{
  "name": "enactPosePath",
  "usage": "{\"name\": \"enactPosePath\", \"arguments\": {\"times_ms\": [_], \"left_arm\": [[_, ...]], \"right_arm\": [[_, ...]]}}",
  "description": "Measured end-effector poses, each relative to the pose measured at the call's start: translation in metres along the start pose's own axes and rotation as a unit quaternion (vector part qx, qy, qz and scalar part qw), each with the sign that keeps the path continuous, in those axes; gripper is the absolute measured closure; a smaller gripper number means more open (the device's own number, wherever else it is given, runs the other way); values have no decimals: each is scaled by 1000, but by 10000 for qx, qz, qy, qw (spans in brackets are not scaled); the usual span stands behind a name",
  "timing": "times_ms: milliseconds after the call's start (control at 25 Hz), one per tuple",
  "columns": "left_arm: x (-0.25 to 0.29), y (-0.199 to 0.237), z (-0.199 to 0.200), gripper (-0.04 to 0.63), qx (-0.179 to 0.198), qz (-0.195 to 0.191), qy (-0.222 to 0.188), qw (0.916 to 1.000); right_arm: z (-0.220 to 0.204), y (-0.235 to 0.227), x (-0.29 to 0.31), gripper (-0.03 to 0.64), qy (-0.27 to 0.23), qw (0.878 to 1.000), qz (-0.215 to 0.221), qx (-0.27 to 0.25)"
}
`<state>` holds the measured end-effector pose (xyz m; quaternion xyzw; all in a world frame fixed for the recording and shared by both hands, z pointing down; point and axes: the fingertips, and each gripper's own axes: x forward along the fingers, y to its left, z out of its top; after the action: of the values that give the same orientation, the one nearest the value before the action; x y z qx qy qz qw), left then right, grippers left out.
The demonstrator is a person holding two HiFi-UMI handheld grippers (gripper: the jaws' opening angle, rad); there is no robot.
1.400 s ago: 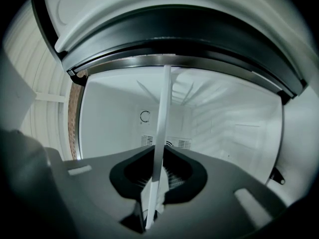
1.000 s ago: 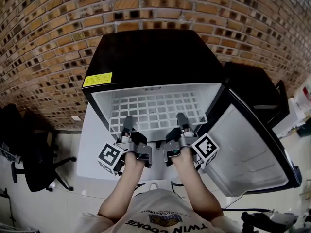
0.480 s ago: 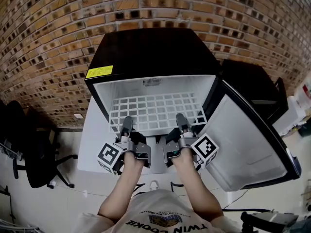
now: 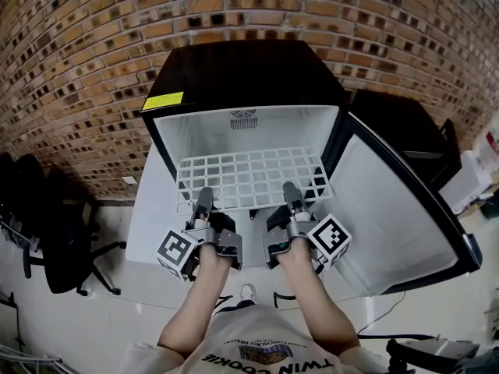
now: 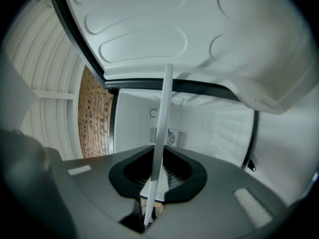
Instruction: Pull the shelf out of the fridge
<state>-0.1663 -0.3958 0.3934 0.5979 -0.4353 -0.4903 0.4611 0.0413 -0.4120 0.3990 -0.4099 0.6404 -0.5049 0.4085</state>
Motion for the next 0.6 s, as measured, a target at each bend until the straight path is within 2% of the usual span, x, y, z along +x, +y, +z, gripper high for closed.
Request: {"name": "enactPosePath", "arguments": {"times_ms": [440, 600], "left_arm": [[-69, -3, -18, 577, -93, -126, 32, 9999], [-93, -11, -24, 577, 92, -200, 73, 9997]], "right_arm": [[-17, 7, -72, 569, 103, 9991, 110, -406], [-24, 5, -98, 568, 117, 9989, 183, -415]]}}
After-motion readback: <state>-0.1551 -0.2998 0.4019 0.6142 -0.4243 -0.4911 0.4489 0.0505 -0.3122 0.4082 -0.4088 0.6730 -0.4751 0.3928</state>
